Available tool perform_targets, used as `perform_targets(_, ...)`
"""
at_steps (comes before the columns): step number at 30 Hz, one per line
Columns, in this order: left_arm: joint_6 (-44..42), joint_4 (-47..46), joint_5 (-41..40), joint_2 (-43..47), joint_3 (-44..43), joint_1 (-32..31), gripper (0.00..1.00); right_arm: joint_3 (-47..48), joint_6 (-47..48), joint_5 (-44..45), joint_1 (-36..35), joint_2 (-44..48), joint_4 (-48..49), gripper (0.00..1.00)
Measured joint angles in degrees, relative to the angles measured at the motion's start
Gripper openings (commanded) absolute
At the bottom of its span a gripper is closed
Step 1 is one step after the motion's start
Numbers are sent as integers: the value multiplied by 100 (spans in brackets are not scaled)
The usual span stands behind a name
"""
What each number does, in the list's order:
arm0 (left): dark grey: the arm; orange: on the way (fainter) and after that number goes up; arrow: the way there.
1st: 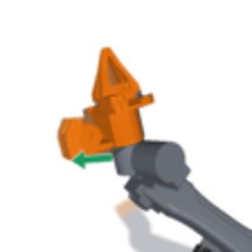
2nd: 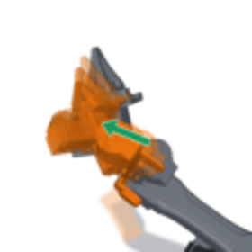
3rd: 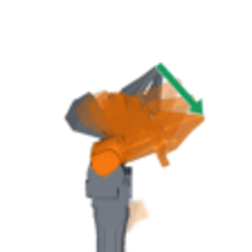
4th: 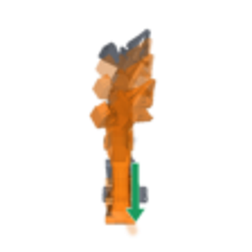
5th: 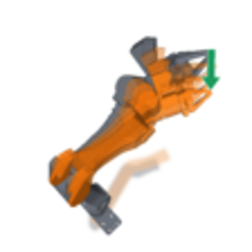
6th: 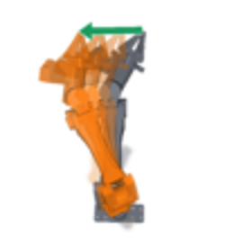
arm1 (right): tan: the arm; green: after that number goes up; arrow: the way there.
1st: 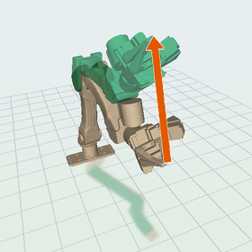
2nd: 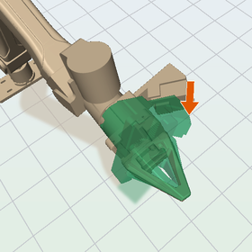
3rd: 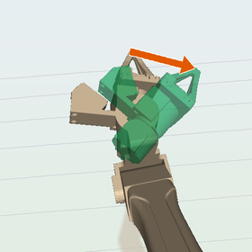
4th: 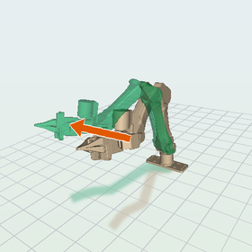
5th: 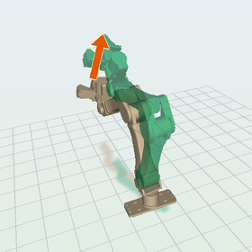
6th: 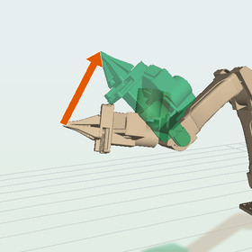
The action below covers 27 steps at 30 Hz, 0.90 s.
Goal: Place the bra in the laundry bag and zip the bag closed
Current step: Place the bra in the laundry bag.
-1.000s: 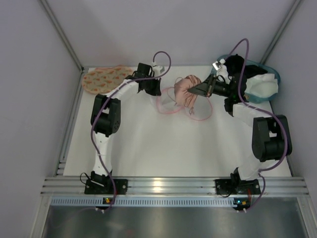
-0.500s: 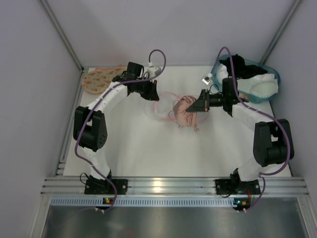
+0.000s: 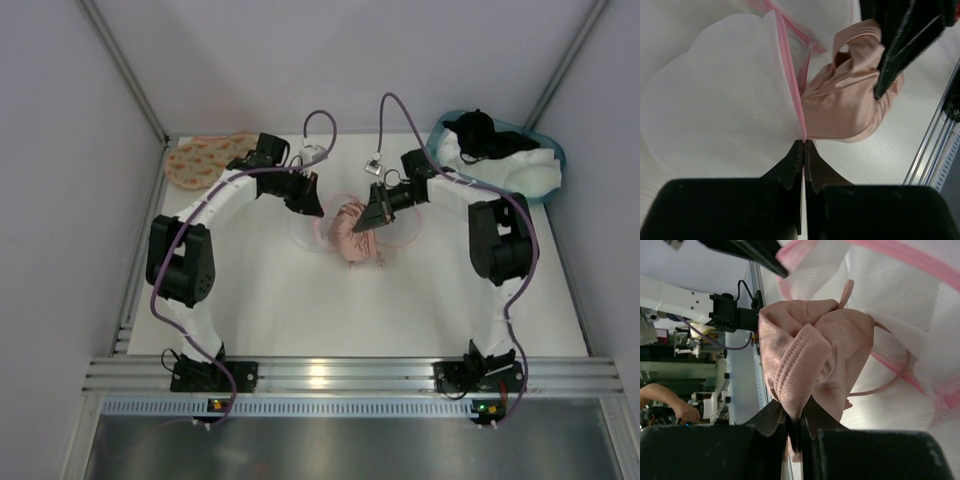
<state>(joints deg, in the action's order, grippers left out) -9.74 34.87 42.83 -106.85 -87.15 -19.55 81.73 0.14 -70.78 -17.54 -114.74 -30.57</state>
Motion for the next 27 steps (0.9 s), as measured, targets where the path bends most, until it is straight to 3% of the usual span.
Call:
perform_targets(6,-162,9,114,-2,66,-2,0,946,22,101,-225,-1038,-514,0)
perform_targets(9,-201,9,151,-11,70,-2,0,966,-695,153,-361,-1172,103,0)
perform_targets(12,-199,0,229,-26,133,0,0,219,-2247,284,-380,-997,2092,0)
perform_targets(15,-166,-4,348,-28,321,0,0,-756,-4461,575,-332,-914,4782,0)
perform_targets(19,44,9,577,-31,535,2,0,-1241,-7160,1226,-297,-1093,7840,0)
perform_targets(23,444,7,1032,-48,636,52,0,-1386,-8548,1880,-354,-1084,9283,0)
perform_targets(27,887,-9,1626,-129,638,133,0,-1893,-9302,2741,-450,-940,9853,0)
